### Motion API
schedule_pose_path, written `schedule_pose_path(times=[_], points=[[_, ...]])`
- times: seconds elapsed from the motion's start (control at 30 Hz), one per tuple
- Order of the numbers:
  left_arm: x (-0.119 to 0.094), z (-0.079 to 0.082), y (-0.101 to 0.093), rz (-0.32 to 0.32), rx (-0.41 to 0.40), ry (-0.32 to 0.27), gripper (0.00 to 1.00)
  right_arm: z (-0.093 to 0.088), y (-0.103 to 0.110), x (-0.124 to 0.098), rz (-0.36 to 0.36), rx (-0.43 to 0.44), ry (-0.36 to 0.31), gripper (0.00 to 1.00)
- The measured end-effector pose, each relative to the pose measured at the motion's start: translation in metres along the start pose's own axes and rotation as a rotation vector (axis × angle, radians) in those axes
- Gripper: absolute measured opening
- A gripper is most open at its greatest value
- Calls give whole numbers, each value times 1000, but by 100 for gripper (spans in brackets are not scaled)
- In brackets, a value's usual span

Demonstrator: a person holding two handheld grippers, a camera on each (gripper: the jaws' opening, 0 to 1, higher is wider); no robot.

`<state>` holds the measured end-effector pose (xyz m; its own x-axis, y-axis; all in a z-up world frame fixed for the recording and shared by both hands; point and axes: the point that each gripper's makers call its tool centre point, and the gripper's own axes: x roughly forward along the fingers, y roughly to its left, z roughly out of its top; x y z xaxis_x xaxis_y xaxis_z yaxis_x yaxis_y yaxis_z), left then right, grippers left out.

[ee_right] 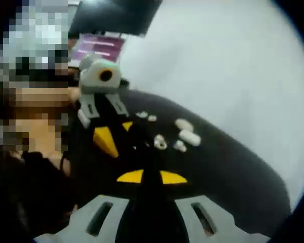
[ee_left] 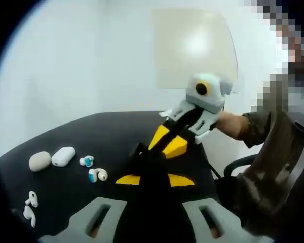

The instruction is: Pick up three earphones and place each one into its charging case using tactile feedback, ensure that each earphone is properly inserted and securely positioned inside the case.

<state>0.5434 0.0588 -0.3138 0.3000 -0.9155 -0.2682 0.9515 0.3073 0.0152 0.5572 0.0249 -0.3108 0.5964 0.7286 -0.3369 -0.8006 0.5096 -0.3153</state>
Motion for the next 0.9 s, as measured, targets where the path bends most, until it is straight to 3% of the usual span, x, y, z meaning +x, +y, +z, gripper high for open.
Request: schedule_pose_path(times=[0.1,0.2,0.27,0.4,0.5,0.6,0.9], points=[[0,0,0,3,2,0,15,-4,-1,4,-4,36,14,19],[0,0,1,3,2,1,15,0,1,2,13,65,-23,22],[-1,0,1,3,2,1,15,10,-2,-6,36,181,-95,22],[0,0,0,4,4,3,15,39,-44,-33,-21,443,-322,20],[0,-1,0,5,6,3,15,35,-77,-46,-58,614,-374,20],[0,-1,-1,7,6,4,15,23,-96,-53,-92,633,-373,20],[0,-2,-2,10,-2,6,15,1,-113,-53,-140,624,-372,20]])
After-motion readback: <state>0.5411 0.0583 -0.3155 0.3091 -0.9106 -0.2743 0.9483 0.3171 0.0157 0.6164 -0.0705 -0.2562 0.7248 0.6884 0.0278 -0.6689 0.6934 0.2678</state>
